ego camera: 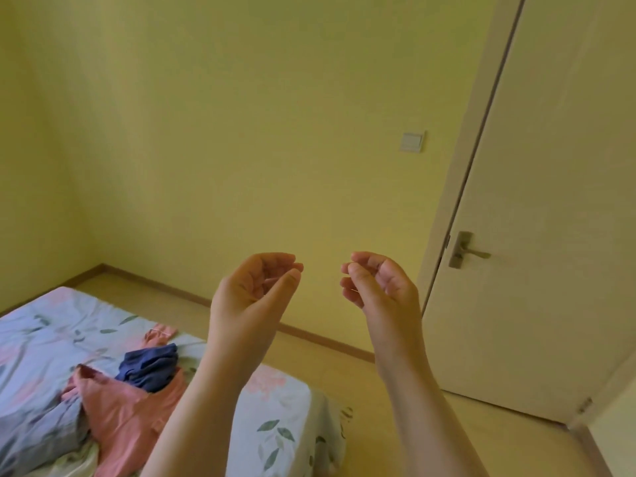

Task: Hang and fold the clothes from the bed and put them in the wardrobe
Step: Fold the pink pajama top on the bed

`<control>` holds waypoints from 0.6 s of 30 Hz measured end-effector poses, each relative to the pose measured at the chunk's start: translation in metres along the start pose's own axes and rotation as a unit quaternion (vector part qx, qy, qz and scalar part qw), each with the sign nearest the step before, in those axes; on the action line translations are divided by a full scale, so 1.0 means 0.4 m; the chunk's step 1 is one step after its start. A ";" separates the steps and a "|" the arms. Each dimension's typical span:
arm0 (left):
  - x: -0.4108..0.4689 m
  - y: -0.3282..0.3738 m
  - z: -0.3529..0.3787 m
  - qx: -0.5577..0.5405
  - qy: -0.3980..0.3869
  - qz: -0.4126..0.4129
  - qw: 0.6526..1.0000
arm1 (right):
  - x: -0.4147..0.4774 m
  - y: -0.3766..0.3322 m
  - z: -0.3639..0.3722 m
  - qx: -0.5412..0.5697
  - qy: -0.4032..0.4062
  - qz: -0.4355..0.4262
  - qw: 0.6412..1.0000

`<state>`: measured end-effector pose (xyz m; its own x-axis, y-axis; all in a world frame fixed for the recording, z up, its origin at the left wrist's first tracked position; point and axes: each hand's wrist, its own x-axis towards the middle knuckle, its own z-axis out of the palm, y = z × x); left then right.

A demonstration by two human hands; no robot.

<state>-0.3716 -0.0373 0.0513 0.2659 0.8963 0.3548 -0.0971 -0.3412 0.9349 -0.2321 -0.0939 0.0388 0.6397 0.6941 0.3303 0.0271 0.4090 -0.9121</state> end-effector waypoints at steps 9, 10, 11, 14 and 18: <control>0.277 -0.142 -0.078 -0.006 0.029 -0.026 0.999 | 0.232 0.157 0.178 -0.029 -0.043 0.015 0.999; 0.313 -0.155 -0.087 -0.008 0.032 -0.027 0.999 | 0.262 0.170 0.199 -0.031 -0.043 0.016 0.998; 0.346 -0.169 -0.095 -0.009 0.035 -0.027 0.999 | 0.291 0.184 0.218 -0.032 -0.045 0.019 0.998; 0.422 -0.221 -0.104 -0.009 0.030 -0.037 0.999 | 0.364 0.235 0.255 -0.030 -0.051 0.030 0.998; 0.510 -0.277 -0.102 0.000 0.032 -0.047 0.998 | 0.458 0.292 0.275 -0.014 -0.043 0.044 0.998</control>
<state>-0.3457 0.1948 0.0200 0.2113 0.9407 0.2653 -0.0752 -0.2550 0.9640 -0.1964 0.1462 0.0194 0.5723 0.7752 0.2676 -0.0042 0.3291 -0.9443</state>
